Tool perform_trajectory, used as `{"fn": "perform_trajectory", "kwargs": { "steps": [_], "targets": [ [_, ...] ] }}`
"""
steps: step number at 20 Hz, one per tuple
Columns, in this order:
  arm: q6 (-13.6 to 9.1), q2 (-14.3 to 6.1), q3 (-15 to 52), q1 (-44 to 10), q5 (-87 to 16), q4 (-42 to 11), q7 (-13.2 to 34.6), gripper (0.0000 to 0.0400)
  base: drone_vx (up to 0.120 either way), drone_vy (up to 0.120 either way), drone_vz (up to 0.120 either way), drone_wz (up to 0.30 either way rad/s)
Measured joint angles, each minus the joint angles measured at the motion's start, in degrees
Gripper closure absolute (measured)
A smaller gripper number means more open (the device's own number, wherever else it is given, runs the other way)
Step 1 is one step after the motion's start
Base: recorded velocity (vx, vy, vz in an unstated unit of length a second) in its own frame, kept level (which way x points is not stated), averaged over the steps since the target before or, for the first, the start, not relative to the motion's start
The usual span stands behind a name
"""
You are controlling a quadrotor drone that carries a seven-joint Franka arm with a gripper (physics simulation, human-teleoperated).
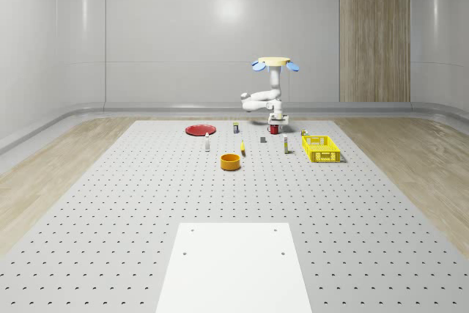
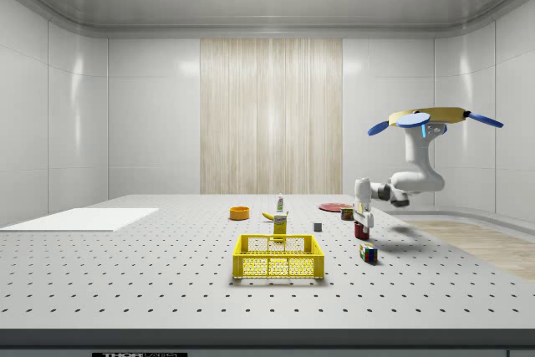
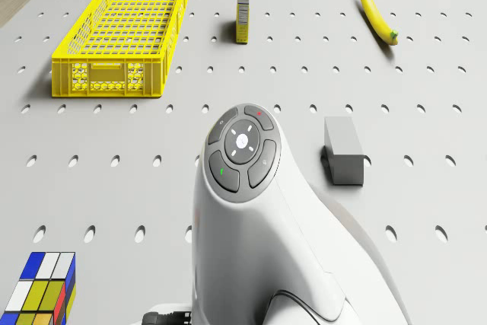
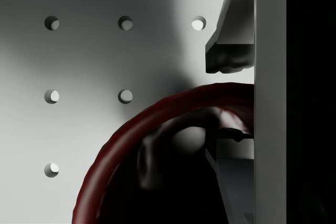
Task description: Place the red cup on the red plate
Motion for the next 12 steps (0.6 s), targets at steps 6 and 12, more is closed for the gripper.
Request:
{"fn": "perform_trajectory", "kwargs": {
  "steps": [6, 12],
  "targets": [
    [1.0, -1.1, 0.2, -0.3, 0.5, 0.1, 0.3, 0.0292, 0.000, 0.000, 0.000, 0.000],
    [0.6, -1.7, 3.7, -1.0, 4.0, -0.3, 1.0, 0.0298, 0.000, -0.020, 0.060, 0.000]
  ]
}}
